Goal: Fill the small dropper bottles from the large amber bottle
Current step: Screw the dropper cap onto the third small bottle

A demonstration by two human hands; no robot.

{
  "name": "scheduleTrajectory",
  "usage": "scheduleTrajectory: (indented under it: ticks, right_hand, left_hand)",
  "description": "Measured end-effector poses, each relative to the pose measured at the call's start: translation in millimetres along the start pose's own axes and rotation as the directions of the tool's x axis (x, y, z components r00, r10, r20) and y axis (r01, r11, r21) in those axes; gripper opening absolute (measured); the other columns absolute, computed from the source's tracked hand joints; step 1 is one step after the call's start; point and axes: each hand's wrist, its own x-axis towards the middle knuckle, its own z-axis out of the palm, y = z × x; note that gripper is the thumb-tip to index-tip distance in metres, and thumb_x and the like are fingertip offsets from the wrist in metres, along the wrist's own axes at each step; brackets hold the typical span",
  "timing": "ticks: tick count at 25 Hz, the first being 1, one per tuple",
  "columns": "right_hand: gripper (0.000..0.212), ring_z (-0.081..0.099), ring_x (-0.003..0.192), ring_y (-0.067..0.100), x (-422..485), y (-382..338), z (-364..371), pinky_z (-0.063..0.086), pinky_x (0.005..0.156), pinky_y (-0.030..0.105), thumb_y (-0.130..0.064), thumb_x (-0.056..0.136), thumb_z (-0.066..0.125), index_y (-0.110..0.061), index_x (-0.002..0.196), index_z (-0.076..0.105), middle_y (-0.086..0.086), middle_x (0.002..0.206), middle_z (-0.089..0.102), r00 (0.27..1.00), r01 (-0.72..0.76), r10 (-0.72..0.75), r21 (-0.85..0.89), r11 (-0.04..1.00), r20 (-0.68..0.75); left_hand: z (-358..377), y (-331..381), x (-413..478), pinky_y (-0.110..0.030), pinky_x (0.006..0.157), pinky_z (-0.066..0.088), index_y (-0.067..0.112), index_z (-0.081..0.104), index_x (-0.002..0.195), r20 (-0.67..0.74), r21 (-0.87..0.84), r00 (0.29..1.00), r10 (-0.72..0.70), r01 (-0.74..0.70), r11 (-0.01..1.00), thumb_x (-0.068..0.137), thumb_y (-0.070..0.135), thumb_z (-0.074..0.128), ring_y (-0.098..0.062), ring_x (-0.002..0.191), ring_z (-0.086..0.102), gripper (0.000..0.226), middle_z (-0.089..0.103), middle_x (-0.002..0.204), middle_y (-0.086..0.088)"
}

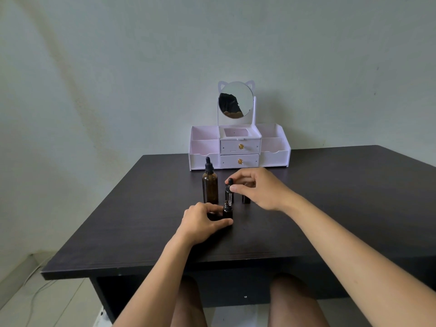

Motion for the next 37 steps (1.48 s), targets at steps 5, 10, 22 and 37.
scheduleTrajectory:
  ticks: [5, 10, 22, 37]
  right_hand:
    - [0.013, 0.064, 0.099, -0.009, 4.5, -0.1, -3.7, 0.040, 0.083, 0.010, -0.026, 0.093, 0.070, -0.028, 0.105, 0.074, -0.016, 0.099, 0.076, 0.994, 0.035, -0.032, 0.033, 0.999, -0.103]
    - [0.014, 0.066, 0.094, -0.011, 3.7, 10.3, 7.7, 0.044, 0.086, 0.013, -0.023, 0.092, 0.071, -0.027, 0.105, 0.075, -0.015, 0.098, 0.077, 1.000, -0.008, 0.009, -0.046, 0.999, 0.017]
    - [0.039, 0.058, 0.080, 0.024, 32.0, -30.1, 17.3, 0.047, 0.070, 0.036, -0.056, 0.093, 0.056, -0.021, 0.077, 0.057, -0.002, 0.079, 0.053, 0.965, 0.063, 0.163, -0.782, 0.620, 0.207]
    - [0.055, 0.059, 0.077, 0.020, 40.9, -30.7, 21.3, 0.040, 0.061, 0.033, -0.071, 0.091, 0.038, -0.021, 0.081, 0.059, 0.002, 0.087, 0.064, 0.899, 0.013, 0.361, -0.838, 0.546, 0.248]
  left_hand:
    - [0.7, -1.2, 0.7, -0.039, 0.102, 0.049, 0.038, 0.073, 0.109, -0.006, 0.008, 1.000, 0.005, -0.005, 1.000, 0.073, 0.056, 0.080, -0.009, 0.106, 0.063, 0.040, 0.069, 0.100, 0.020]
    - [1.5, -2.0, 1.1, -0.040, 0.098, 0.051, 0.039, 0.073, 0.108, 0.003, 0.012, 1.000, 0.011, -0.012, 1.000, 0.073, 0.057, 0.079, -0.007, 0.101, 0.064, 0.040, 0.070, 0.100, 0.019]
    - [4.1, -5.9, 4.3, -0.042, 0.095, 0.051, 0.040, 0.075, 0.108, 0.009, 0.032, 0.999, 0.036, -0.036, 0.999, 0.062, 0.076, 0.067, -0.005, 0.097, 0.065, 0.059, 0.071, 0.101, 0.022]
    - [6.0, -8.4, 6.6, -0.043, 0.096, 0.050, 0.036, 0.074, 0.112, -0.014, 0.063, 0.999, 0.044, -0.043, 0.997, 0.073, 0.064, 0.075, -0.010, 0.100, 0.065, 0.049, 0.071, 0.107, 0.017]
